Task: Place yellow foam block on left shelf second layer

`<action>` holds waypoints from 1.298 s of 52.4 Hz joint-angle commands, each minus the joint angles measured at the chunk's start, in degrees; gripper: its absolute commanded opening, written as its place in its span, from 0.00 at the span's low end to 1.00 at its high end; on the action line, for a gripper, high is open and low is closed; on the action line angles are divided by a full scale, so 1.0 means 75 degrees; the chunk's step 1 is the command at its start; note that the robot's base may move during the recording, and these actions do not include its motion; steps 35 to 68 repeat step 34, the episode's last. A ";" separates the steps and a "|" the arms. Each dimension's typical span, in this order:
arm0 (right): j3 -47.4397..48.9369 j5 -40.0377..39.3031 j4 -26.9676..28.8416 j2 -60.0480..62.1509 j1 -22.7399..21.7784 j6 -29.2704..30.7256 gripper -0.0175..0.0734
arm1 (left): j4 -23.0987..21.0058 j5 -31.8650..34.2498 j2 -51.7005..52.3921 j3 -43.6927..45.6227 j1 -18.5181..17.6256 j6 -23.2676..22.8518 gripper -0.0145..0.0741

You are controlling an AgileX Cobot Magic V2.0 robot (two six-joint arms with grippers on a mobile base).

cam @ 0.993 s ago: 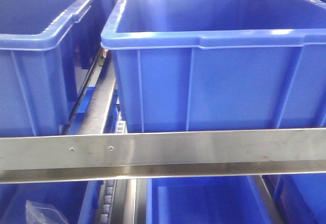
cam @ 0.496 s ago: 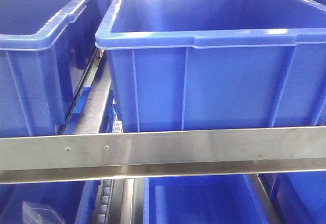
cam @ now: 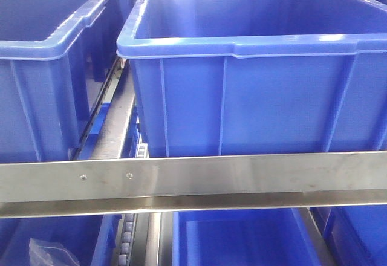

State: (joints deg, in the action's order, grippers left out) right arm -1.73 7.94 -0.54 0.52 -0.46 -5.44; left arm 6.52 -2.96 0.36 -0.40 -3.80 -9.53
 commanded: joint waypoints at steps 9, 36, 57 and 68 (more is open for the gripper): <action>0.0160 -0.0595 0.0009 0.0179 -0.0063 0.0039 0.23 | 0.0003 0.0621 -0.0033 -0.0181 -0.0018 -0.0019 0.32; 0.0160 -0.0595 0.0009 0.0179 -0.0063 0.0039 0.23 | 0.0003 0.0621 -0.0033 -0.0181 -0.0018 -0.0019 0.32; 0.0160 -0.0595 0.0009 0.0179 -0.0063 0.0039 0.23 | 0.0003 0.0621 -0.0033 -0.0181 -0.0018 -0.0019 0.32; 0.0160 -0.0595 0.0009 0.0179 -0.0063 0.0039 0.23 | 0.0003 0.0621 -0.0033 -0.0181 -0.0018 -0.0019 0.32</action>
